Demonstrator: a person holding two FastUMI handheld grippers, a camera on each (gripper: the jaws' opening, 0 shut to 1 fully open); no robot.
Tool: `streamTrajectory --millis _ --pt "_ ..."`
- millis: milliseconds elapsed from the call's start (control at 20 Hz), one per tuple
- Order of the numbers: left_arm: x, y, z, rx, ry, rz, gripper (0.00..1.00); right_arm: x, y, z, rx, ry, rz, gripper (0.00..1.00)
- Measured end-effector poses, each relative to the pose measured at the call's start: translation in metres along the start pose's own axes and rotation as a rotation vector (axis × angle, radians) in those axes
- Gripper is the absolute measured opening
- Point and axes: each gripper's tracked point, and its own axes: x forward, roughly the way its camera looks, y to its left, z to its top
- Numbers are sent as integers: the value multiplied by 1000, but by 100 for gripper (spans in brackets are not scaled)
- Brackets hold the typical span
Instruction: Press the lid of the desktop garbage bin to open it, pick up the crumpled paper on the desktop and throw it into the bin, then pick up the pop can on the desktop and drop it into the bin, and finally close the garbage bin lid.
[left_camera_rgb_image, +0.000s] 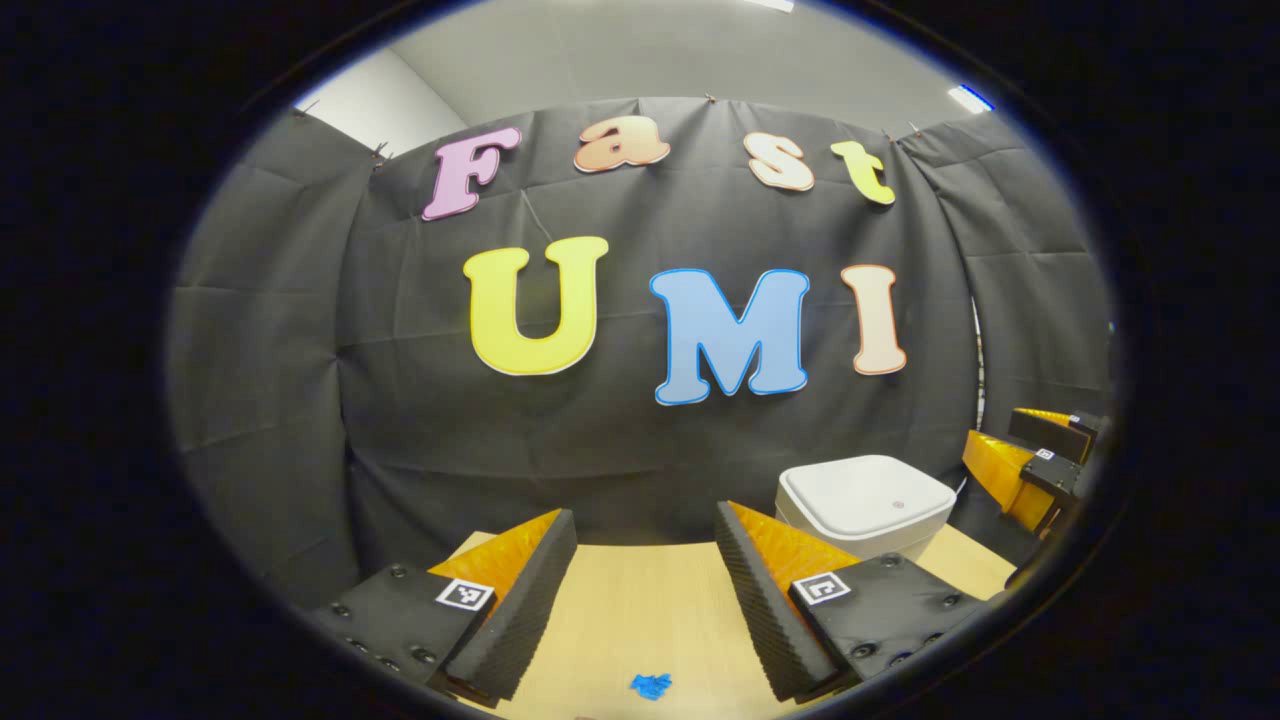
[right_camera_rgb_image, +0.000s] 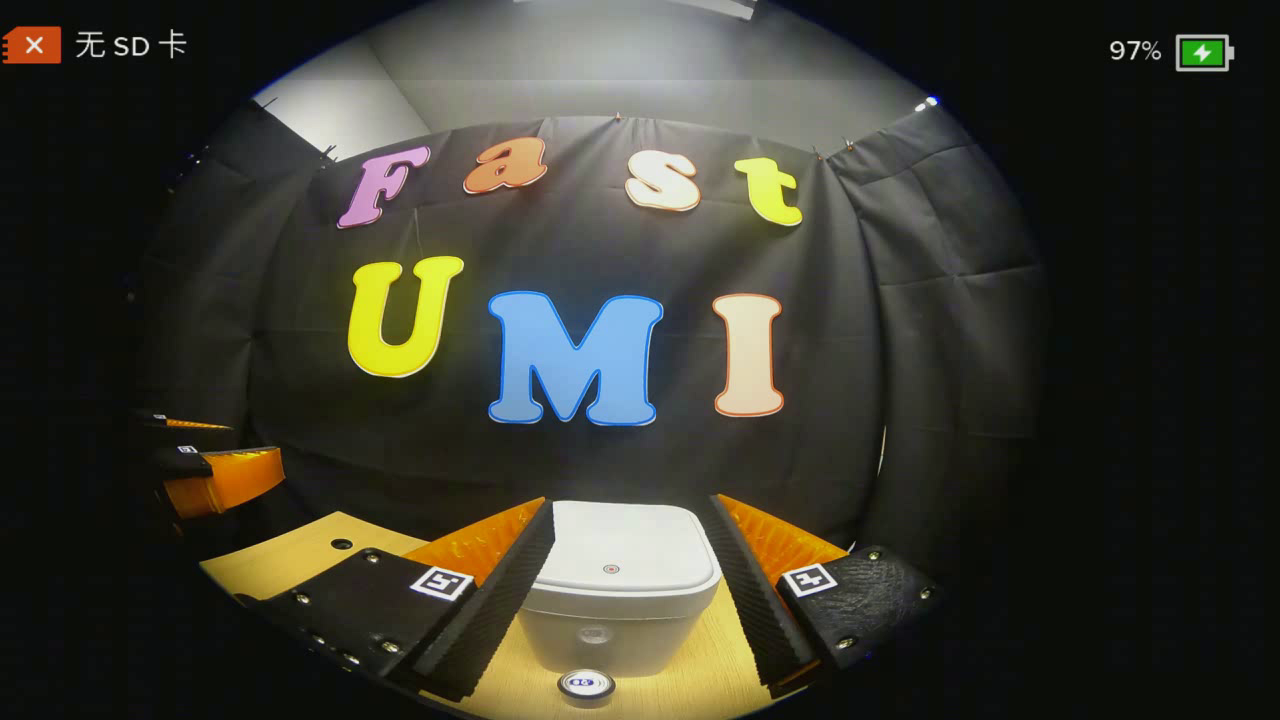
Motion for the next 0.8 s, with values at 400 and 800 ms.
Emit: streamTrajectory --millis 400,800 --pt "2 -2 -2 6 -10 -11 95 6 -1 -7 23 40 -9 59" --pt "0 -9 0 42 1 -28 95 12 -8 -8 22 26 -21 1"
